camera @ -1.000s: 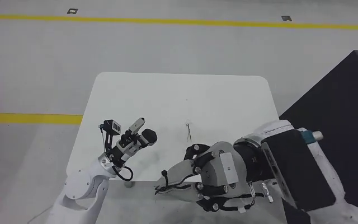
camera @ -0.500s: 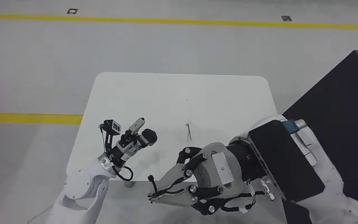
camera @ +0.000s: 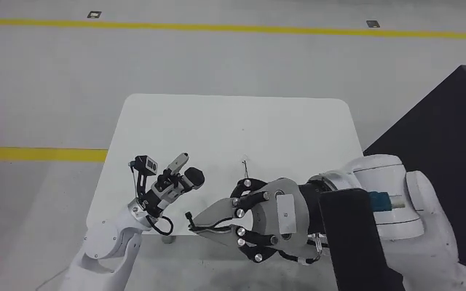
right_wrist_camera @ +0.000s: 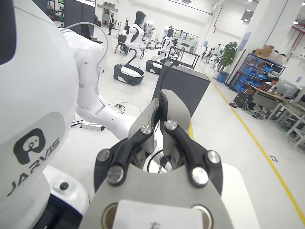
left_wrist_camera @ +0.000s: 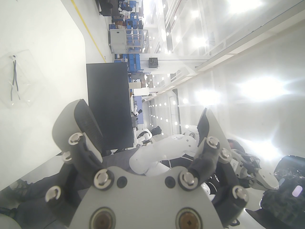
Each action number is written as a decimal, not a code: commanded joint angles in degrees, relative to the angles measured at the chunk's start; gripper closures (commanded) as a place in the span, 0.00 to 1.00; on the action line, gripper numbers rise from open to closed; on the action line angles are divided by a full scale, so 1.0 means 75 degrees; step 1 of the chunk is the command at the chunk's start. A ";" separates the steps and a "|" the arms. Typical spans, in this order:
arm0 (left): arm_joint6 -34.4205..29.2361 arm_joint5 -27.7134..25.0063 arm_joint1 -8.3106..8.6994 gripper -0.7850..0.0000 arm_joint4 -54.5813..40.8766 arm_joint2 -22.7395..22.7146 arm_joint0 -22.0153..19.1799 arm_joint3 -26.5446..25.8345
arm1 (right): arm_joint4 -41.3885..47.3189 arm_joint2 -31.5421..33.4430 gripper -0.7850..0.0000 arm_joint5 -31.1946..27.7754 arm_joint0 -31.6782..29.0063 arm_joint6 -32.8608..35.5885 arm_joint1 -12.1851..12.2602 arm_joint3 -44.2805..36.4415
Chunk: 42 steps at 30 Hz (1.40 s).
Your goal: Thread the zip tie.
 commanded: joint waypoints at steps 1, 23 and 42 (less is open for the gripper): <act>0.0000 0.0000 0.0000 0.00 0.0000 0.0000 0.0000 0.0000 | 0.0383 -0.0095 1.00 -0.0131 -0.0049 -0.0063 -0.0007 0.0062; 0.0000 0.0000 0.0000 0.00 0.0000 0.0000 0.0000 0.0000 | 0.2637 -0.0166 1.00 -0.0427 0.0064 0.0780 0.0051 0.0508; 0.0000 0.0000 0.0000 0.00 0.0000 0.0000 0.0000 0.0000 | 0.5428 0.2714 1.00 0.0033 -0.2377 0.3520 0.0683 0.3771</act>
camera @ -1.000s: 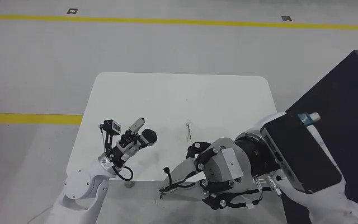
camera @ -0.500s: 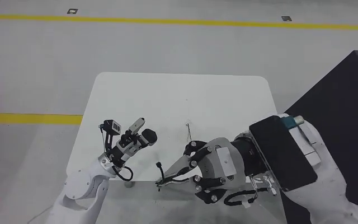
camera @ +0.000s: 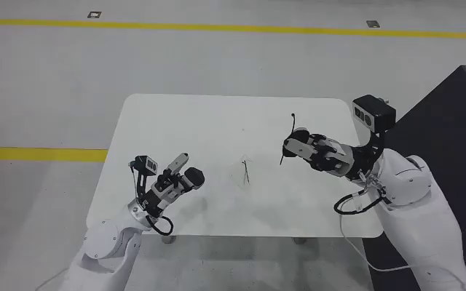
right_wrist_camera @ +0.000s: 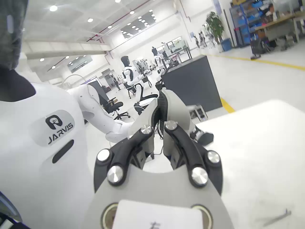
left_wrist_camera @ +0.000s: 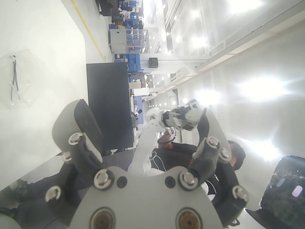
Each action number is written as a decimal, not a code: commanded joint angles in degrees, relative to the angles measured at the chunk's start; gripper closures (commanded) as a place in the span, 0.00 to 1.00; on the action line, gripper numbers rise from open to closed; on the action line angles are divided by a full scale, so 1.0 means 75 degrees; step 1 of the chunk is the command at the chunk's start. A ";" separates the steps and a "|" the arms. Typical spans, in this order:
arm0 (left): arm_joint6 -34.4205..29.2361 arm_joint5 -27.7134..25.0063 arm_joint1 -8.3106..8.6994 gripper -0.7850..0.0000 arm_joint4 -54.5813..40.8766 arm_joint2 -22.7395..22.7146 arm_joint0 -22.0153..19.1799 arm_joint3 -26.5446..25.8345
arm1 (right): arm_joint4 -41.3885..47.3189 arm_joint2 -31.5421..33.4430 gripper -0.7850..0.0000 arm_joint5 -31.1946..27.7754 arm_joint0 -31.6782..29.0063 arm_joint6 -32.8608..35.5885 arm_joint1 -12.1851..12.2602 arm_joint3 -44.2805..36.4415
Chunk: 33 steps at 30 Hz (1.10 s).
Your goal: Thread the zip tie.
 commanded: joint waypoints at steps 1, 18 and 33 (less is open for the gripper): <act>0.0000 0.0000 0.0000 0.00 0.0000 0.0000 0.0000 0.0000 | 0.0036 0.0208 1.00 0.0169 -0.0187 0.0616 0.0072 0.0285; 0.0000 0.0000 0.0000 0.00 0.0000 0.0000 0.0000 0.0000 | 0.0296 0.0764 1.00 0.0822 -0.0431 0.1551 0.0245 0.1082; 0.0982 -0.0001 -0.0178 0.00 0.3456 0.1705 -0.1327 0.0072 | 0.0296 0.0764 1.00 0.0822 -0.0431 0.1551 0.0245 0.1082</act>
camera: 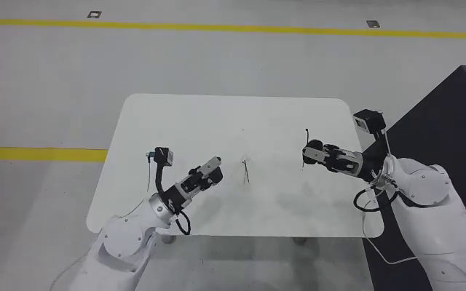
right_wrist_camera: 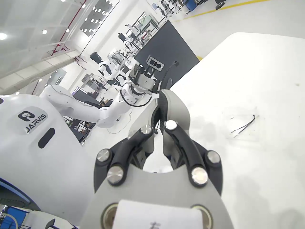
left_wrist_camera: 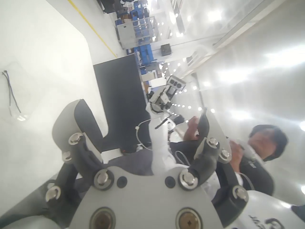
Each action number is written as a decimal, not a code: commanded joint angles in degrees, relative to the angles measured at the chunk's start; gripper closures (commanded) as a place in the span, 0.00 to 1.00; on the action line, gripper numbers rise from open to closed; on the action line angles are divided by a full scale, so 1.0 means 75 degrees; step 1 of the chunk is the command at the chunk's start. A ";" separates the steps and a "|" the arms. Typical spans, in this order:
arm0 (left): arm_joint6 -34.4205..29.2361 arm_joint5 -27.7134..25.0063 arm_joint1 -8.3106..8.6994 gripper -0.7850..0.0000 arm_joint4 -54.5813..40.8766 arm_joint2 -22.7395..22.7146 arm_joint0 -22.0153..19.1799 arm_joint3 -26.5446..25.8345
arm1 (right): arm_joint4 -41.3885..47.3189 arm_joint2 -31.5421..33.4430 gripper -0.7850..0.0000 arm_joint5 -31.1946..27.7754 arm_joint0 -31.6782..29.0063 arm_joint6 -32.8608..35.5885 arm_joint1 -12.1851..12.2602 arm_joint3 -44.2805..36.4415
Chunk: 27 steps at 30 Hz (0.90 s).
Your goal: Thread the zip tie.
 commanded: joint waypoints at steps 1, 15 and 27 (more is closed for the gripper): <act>0.0484 0.0181 -0.0095 0.00 0.0948 0.0554 -0.0592 0.0559 | 0.0000 0.0000 1.00 0.0000 0.0000 0.0000 0.0000 0.0000; 0.1214 0.0352 -0.0331 0.00 0.2052 0.1401 -0.1715 0.1751 | 0.0000 0.0000 1.00 0.0000 0.0000 0.0000 0.0000 0.0000; 0.1214 0.0352 -0.0331 0.00 0.2052 0.1401 -0.1715 0.1751 | 0.0000 0.0000 1.00 0.0000 0.0000 0.0000 0.0000 0.0000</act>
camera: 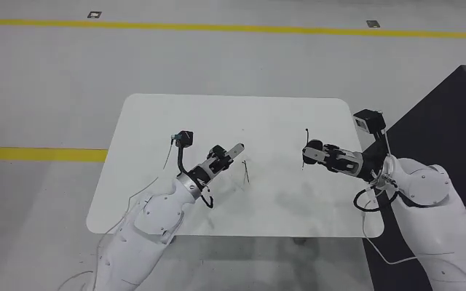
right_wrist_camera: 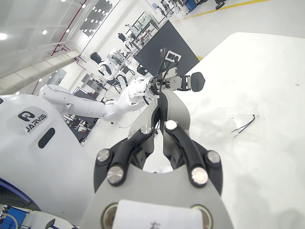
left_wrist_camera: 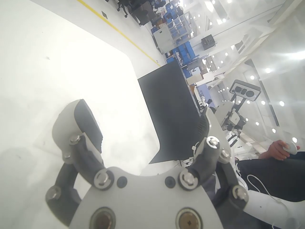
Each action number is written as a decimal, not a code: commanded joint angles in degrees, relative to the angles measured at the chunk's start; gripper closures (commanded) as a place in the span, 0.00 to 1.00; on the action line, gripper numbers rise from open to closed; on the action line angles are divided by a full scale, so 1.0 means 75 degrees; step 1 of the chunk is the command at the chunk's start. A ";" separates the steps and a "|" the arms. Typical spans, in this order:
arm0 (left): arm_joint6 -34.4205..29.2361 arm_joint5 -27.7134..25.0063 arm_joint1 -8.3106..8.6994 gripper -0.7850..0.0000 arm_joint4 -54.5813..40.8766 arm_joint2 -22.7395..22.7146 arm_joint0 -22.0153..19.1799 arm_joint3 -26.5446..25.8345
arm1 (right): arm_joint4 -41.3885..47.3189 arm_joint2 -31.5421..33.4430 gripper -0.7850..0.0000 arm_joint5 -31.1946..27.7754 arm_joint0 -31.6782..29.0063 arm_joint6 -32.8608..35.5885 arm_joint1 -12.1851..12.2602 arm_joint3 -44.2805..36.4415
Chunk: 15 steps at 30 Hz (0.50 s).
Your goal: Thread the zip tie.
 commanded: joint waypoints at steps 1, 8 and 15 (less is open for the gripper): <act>0.0000 0.0000 0.0000 0.00 0.0000 0.0000 0.0000 0.0000 | 0.0000 0.0000 1.00 0.0000 0.0000 0.0000 0.0000 0.0000; -0.0286 0.0392 -0.0013 0.00 0.0792 0.0211 -0.0234 -0.0295 | 0.0000 0.0000 1.00 0.0000 0.0000 0.0000 0.0000 0.0000; -0.1528 0.1623 -0.0363 0.00 0.0953 0.1163 -0.2079 0.0139 | 0.0000 0.0000 1.00 0.0000 0.0000 0.0000 0.0000 0.0000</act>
